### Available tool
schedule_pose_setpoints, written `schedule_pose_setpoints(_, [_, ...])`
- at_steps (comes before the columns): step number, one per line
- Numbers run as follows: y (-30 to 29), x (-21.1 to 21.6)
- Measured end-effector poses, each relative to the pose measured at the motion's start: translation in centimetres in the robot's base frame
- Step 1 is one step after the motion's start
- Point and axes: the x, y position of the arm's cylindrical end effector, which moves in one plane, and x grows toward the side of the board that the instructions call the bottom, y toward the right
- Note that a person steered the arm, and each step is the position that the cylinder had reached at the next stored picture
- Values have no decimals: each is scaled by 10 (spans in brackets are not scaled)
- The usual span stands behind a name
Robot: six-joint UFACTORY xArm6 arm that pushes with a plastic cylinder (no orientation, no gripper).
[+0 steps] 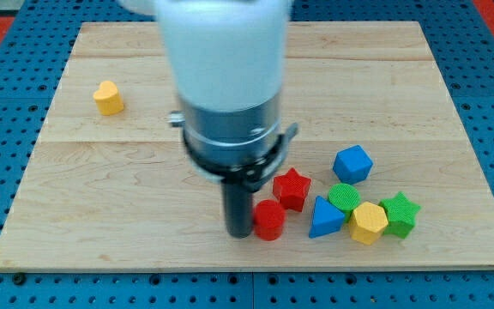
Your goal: Move the heart to the top left of the red star
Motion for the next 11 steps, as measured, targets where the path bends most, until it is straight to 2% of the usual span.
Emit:
schedule_pose_setpoints(1, [-9, -1])
schedule_pose_setpoints(2, [-118, -66])
schedule_pose_setpoints(3, [-217, -167])
schedule_pose_setpoints(4, [-254, -210])
schedule_pose_setpoints(5, [-173, -215])
schedule_pose_setpoints(6, [-27, -148])
schedule_pose_setpoints(7, [-21, -162])
schedule_pose_setpoints(8, [-74, -220])
schedule_pose_setpoints(9, [-166, -182])
schedule_pose_setpoints(10, [-122, -136])
schedule_pose_setpoints(11, [-17, -114])
